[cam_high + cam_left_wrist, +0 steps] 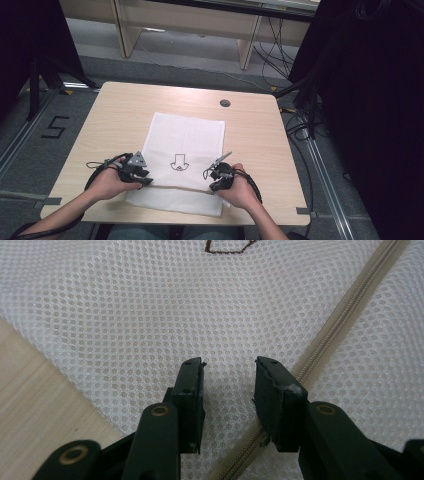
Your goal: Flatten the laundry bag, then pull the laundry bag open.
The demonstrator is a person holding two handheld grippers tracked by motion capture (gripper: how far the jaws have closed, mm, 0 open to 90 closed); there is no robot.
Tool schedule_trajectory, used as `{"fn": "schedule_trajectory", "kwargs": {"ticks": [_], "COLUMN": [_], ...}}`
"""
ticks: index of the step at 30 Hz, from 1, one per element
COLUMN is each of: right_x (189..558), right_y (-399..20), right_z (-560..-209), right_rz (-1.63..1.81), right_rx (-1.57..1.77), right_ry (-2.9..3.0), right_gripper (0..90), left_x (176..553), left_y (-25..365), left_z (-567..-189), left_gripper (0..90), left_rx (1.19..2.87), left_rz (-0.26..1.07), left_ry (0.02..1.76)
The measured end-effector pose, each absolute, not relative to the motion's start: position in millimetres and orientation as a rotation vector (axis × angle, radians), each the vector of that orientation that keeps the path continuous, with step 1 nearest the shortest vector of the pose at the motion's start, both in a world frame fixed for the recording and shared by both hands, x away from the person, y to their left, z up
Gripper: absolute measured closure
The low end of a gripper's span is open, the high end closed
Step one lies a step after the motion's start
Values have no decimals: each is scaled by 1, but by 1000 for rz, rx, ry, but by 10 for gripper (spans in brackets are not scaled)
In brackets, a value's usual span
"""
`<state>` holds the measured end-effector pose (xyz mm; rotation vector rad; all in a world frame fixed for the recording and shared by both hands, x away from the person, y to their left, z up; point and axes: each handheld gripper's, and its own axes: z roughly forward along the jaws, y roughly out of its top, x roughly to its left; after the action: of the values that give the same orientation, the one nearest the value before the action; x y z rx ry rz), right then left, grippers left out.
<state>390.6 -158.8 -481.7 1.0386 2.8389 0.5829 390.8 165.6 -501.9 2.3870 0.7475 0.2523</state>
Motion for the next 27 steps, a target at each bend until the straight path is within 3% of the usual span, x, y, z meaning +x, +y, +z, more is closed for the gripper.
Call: {"fn": "schedule_trajectory", "kwargs": {"ticks": [8, 18, 27], "right_x": [391, 402, 399], "right_y": [-174, -202, -207], "right_z": [-460, -462, -458], "right_rz": [749, 802, 809], "right_rx": [1098, 1234, 1283], "right_ry": [2660, 2565, 2520], "right_gripper": [821, 742, 700], "left_x": [392, 397, 396], "left_y": [173, 166, 170], "left_z": [-497, -495, -493], "left_gripper": [549, 425, 394], "left_rx": [2286, 2210, 2149], "left_rz": [261, 238, 264], "left_ry": [740, 749, 754]}}
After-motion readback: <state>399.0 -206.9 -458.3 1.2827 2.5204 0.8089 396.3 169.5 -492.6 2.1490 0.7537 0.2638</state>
